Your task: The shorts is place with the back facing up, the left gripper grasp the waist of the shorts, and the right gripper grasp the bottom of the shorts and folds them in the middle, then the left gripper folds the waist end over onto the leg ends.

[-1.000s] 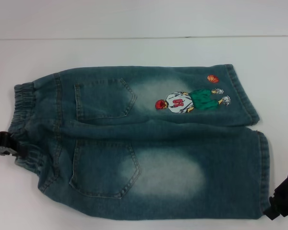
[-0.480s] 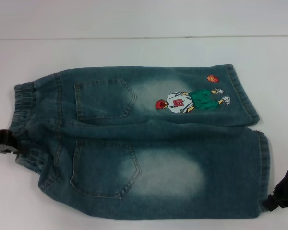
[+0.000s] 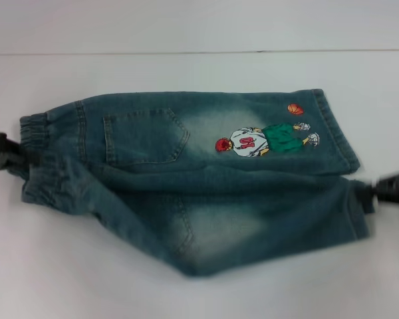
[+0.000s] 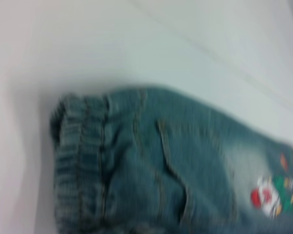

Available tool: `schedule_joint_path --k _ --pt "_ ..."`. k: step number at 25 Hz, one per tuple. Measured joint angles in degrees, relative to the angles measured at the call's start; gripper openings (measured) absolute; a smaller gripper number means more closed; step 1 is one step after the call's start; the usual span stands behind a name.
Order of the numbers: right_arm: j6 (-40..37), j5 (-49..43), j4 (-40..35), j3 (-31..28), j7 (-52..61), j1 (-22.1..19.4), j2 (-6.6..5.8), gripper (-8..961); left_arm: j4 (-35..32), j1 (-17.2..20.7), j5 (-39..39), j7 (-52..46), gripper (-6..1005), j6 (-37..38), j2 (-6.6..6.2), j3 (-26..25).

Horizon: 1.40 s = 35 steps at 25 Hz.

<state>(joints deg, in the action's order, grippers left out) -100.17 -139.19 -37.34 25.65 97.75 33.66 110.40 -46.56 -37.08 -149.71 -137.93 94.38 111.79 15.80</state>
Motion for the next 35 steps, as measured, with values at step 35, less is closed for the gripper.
schedule_joint_path --k 35 --pt "45.9 27.8 11.6 0.9 -16.1 2.8 7.75 1 6.7 4.5 18.4 12.7 76 -21.8 3.79 -3.1"
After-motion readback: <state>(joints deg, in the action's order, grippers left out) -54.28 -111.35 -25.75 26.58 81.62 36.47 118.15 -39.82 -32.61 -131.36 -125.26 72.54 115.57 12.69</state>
